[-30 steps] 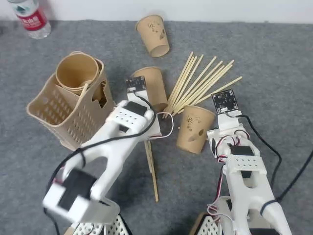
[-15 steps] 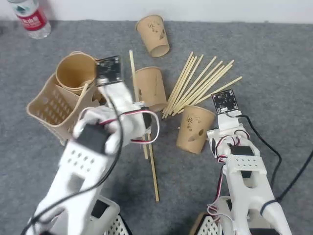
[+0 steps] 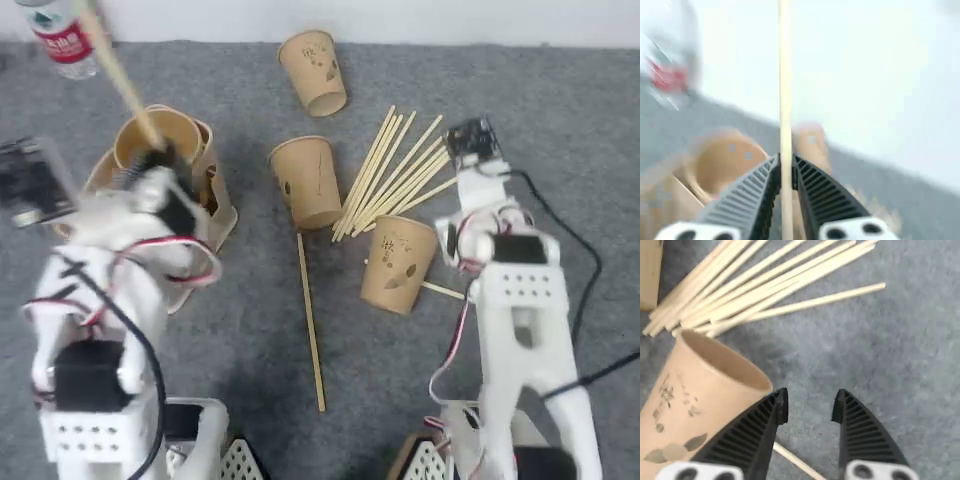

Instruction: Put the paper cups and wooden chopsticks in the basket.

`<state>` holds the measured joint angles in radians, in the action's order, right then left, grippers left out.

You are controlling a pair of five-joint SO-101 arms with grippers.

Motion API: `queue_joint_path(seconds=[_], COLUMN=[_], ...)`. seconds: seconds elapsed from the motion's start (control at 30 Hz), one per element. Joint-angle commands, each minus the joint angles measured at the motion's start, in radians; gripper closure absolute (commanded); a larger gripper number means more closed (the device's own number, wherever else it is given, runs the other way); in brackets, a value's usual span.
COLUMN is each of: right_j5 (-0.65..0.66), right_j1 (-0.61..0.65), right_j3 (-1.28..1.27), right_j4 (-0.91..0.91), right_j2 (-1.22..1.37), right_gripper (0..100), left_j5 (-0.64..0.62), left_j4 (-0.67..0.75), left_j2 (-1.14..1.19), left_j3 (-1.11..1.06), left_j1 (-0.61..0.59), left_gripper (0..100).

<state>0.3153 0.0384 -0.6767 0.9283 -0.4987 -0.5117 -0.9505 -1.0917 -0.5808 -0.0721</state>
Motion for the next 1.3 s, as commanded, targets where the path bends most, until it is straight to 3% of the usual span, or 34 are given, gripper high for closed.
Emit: queue_joint_path(seconds=[0.0,0.2,0.37,0.53,0.77,0.87,1.07,1.27], right_j5=[0.026,0.123,0.124,0.216,0.439,0.525,0.562,0.585], right_j1=[-0.015,-0.018,-0.059,-0.068,0.019,0.068,0.093,0.050], right_j3=[0.209,0.635,1.008,1.277,1.597,1.685,1.697,1.702], right_j4=[0.042,0.262,0.414,0.452,0.717,0.854,0.862,0.860], right_j2=[0.062,0.332,0.595,0.820,1.041,1.099,1.144,1.207], right_gripper=[87.2,87.2,87.3,87.2,87.2,87.5,87.6,87.6], left_j5=[0.051,0.133,0.137,0.199,0.221,0.295,0.318,0.316], left_j4=[0.121,0.157,0.416,0.591,0.615,0.615,0.612,0.611], left_j2=[0.000,0.026,0.021,0.005,-0.287,-0.446,-0.732,-0.710], left_j3=[0.027,-0.013,-0.090,-0.315,-0.621,-0.765,-0.993,-1.020], left_j1=[-0.175,-0.302,-0.396,-0.404,-0.373,-0.338,-0.330,-0.342], left_gripper=[99,99,99,99,99,99,99,97])
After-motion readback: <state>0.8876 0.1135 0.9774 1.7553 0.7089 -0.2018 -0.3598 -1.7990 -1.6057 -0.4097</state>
